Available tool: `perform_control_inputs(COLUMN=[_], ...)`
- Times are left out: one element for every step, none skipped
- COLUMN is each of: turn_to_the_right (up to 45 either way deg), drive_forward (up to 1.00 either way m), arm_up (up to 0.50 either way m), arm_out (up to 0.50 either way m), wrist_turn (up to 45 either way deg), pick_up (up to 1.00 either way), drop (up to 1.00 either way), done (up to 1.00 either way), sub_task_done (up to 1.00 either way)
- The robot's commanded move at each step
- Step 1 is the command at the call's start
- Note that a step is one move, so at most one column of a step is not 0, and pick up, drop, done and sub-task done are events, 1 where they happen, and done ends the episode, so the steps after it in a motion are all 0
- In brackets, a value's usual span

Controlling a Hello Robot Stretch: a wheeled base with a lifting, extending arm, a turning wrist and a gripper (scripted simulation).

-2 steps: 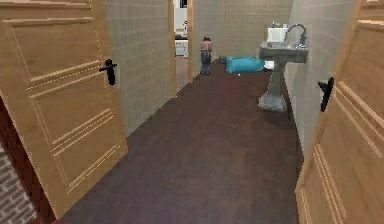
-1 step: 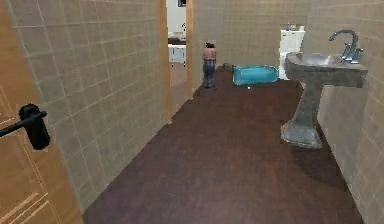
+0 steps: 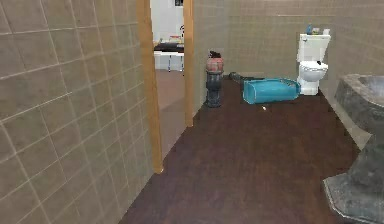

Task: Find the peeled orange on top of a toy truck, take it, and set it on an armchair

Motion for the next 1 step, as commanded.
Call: perform_control_inputs(turn_to_the_right=[3.0], drive_forward=[0.0], arm_up=[0.0], arm_out=[0.0], wrist_turn=[0.0], pick_up=[0.0], drop=[0.0], done=[0.0], sub_task_done=[0.0])
